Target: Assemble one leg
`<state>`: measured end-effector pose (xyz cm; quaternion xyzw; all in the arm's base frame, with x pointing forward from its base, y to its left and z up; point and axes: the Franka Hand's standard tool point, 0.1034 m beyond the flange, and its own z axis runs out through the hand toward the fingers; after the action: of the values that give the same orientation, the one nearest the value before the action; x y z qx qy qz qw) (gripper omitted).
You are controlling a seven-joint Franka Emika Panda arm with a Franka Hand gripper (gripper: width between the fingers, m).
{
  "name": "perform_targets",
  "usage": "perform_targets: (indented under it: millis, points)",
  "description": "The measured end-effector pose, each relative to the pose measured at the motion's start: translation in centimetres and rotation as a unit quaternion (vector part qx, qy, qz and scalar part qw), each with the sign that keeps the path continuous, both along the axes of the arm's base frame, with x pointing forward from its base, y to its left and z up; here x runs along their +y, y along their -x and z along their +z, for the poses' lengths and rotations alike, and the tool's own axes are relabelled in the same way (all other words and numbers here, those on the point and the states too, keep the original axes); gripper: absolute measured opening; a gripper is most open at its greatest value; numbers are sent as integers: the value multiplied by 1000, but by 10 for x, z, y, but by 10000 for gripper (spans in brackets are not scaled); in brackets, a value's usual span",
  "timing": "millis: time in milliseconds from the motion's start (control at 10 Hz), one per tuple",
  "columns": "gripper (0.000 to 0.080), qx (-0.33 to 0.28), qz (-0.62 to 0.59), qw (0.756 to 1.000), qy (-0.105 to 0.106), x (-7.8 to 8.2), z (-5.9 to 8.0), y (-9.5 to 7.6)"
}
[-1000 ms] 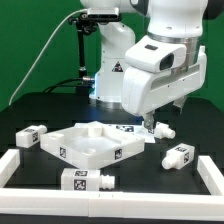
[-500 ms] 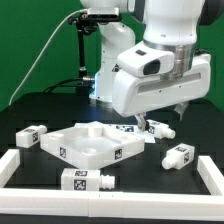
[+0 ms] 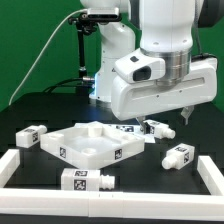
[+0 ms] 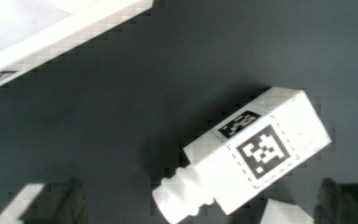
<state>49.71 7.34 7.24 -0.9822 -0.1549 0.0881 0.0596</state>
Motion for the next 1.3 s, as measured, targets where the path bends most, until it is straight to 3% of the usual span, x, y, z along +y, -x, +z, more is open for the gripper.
perform_targets:
  millis: [100,300,600,1100,1300]
  points:
    - [650,2,-12,1000,2,2,-2,1]
    - [650,-2,-49,999,10,22,-26,11]
    - [650,-4,-48,999,9,28,-49,15]
    - [650,-3,-55,998,4,30,-43,2]
    - [650,1,-60,998,3,29,-47,4]
